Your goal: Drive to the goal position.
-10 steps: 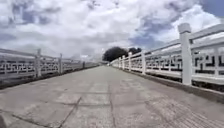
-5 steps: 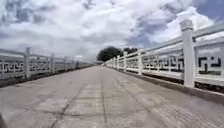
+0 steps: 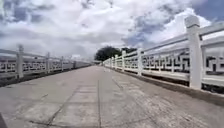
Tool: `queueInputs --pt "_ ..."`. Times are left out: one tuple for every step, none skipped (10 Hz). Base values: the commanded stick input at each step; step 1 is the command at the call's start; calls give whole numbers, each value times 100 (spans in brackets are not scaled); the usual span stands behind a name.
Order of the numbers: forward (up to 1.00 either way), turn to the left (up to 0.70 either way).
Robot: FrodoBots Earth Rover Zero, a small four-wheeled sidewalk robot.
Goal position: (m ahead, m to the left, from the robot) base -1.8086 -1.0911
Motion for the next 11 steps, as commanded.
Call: queueInputs --pt "45 0" --pt "45 0" --pt "45 0" --pt "45 0" --pt "45 0" --pt "45 0" --pt "45 0" --pt "45 0" --pt "45 0" --pt "45 0" --pt "45 0"
